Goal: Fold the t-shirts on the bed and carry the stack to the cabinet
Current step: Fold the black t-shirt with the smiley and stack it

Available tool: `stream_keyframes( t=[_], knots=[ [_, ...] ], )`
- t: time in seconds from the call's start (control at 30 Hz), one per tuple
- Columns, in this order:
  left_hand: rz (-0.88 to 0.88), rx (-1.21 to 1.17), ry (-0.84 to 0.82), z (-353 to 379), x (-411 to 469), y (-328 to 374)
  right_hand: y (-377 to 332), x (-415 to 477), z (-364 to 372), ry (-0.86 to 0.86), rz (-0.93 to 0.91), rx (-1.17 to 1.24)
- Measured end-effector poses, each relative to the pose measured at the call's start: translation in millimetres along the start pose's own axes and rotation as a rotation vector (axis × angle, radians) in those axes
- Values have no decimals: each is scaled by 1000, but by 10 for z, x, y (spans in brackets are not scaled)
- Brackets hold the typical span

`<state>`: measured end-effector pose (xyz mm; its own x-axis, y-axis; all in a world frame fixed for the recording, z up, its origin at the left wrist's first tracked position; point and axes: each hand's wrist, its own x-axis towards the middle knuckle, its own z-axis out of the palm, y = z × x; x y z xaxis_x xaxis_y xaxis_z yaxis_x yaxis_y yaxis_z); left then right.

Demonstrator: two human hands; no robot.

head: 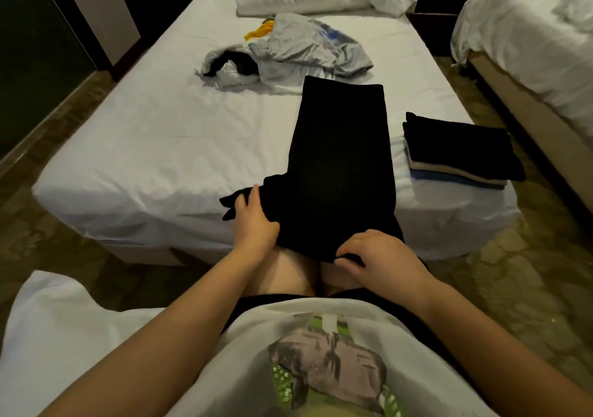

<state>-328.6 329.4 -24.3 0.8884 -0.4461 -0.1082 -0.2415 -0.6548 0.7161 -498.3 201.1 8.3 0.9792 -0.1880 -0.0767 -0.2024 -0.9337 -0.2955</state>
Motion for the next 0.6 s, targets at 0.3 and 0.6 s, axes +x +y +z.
stream_keyframes(
  t=[0.3,0.6],
  knots=[
    [-7,-73,-82,-17,5,-73,-66,224,-20,-44,104,99],
    [564,201,-388,-33,23,-5,12,164,54,1,157,228]
  ],
)
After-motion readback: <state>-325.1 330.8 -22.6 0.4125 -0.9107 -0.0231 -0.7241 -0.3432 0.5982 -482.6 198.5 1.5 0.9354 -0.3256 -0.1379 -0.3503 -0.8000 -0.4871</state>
